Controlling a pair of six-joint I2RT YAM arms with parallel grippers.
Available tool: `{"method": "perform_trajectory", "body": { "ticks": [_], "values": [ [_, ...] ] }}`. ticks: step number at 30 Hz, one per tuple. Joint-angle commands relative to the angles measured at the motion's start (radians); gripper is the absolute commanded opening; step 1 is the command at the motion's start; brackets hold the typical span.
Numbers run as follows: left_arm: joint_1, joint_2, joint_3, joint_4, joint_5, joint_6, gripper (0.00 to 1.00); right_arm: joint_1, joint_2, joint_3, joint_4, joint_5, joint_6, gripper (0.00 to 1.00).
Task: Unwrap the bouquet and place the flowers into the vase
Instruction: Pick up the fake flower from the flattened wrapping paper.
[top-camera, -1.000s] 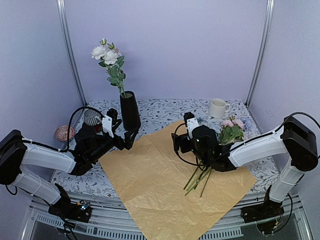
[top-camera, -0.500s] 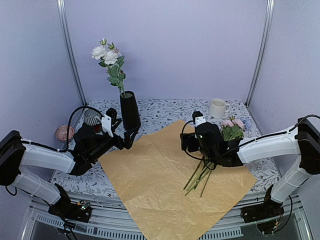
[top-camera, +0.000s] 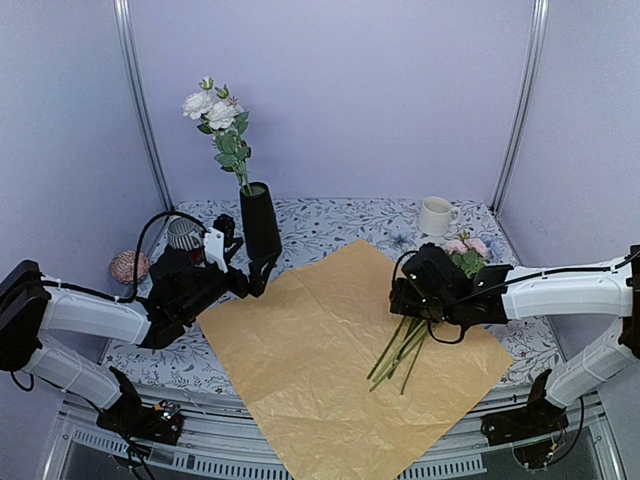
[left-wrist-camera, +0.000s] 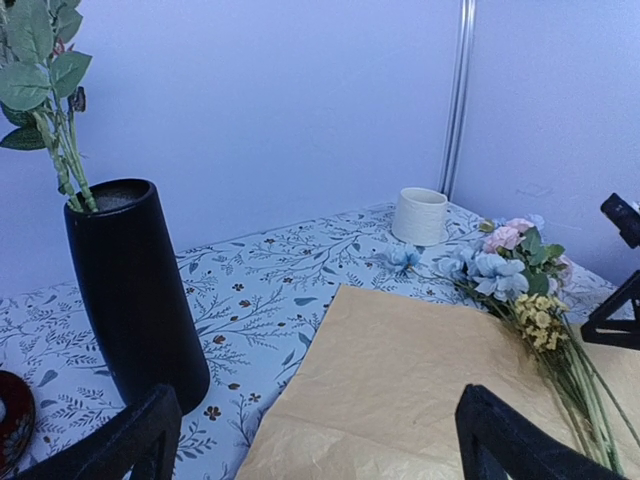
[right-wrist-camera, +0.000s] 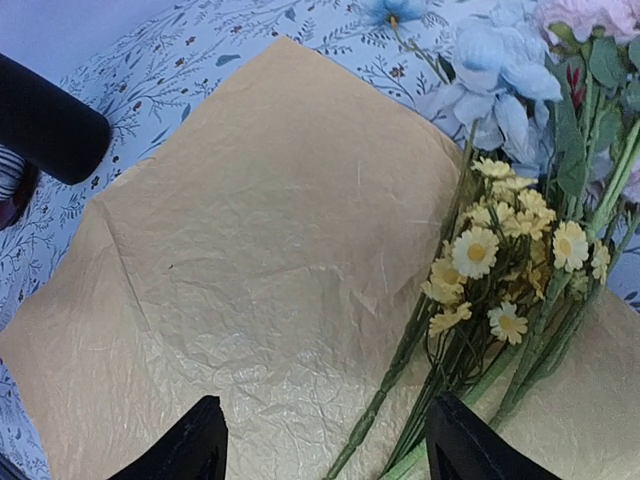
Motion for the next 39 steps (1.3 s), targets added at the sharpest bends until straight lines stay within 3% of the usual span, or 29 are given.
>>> {"method": "perform_trajectory", "body": {
  "ticks": [1, 8, 18, 23, 39],
  "values": [
    [-0.008, 0.003, 0.024, -0.022, -0.026, -0.016, 0.98, -0.054, -0.032, -0.032, -0.081, -0.095, 0.107, 0.68],
    [-0.008, 0.019, 0.046, -0.056, -0.056, -0.031, 0.98, -0.186, -0.051, -0.087, -0.052, -0.228, 0.129, 0.44],
    [-0.008, 0.016, 0.042, -0.048, -0.027, -0.021, 0.98, -0.231, -0.048, -0.107, -0.097, -0.252, 0.171, 0.4],
    [-0.008, 0.011, 0.04, -0.049, -0.022, -0.021, 0.98, -0.243, -0.041, -0.114, -0.096, -0.249, 0.19, 0.3],
    [-0.008, 0.02, 0.046, -0.052, -0.002, -0.017, 0.98, -0.248, 0.038, -0.102, -0.097, -0.235, 0.208, 0.24]
  ]
}}
